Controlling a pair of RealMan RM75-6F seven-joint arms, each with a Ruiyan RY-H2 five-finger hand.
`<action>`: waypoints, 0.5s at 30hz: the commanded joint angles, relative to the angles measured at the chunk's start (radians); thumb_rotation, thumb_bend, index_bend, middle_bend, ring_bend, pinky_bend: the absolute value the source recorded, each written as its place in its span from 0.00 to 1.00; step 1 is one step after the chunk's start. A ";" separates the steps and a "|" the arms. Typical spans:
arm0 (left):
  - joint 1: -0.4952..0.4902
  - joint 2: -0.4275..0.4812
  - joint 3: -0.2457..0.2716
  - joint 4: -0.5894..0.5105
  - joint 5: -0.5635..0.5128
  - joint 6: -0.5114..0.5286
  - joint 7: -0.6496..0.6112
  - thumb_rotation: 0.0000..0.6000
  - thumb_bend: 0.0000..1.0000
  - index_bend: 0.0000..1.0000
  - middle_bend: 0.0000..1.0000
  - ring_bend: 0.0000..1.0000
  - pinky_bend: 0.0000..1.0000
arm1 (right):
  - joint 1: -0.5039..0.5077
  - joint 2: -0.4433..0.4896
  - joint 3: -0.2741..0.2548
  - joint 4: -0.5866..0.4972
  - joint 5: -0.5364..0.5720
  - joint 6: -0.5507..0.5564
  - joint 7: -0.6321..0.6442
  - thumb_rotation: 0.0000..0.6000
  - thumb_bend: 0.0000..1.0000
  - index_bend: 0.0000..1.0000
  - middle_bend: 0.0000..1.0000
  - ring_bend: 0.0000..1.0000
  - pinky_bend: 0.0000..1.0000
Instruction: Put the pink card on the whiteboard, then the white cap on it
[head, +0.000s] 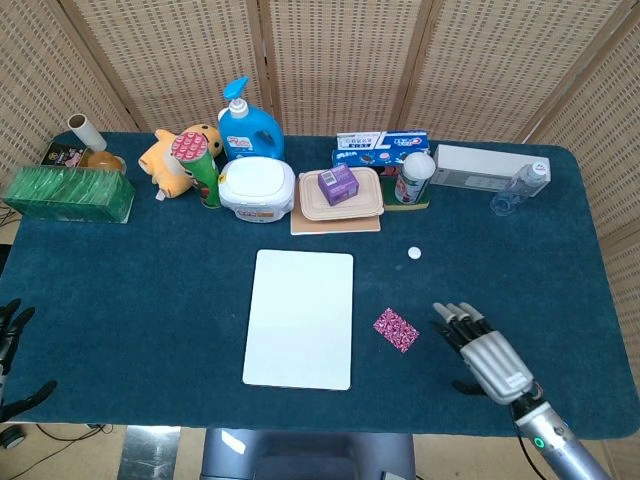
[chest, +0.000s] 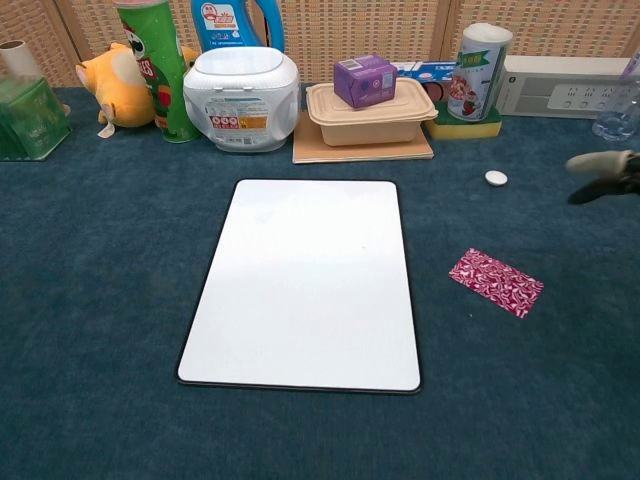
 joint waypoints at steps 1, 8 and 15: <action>-0.003 0.002 0.000 -0.004 -0.003 -0.005 0.002 1.00 0.01 0.00 0.00 0.00 0.02 | 0.126 -0.010 -0.002 0.033 -0.057 -0.122 0.064 1.00 0.07 0.15 0.00 0.00 0.00; -0.011 0.002 -0.006 -0.012 -0.020 -0.023 0.012 1.00 0.01 0.00 0.00 0.00 0.02 | 0.252 -0.041 0.020 0.043 -0.048 -0.256 0.081 1.00 0.10 0.17 0.00 0.00 0.00; -0.034 0.004 -0.019 -0.026 -0.064 -0.076 0.034 1.00 0.01 0.00 0.00 0.00 0.02 | 0.355 -0.092 0.043 0.086 -0.016 -0.369 0.086 1.00 0.14 0.17 0.00 0.00 0.00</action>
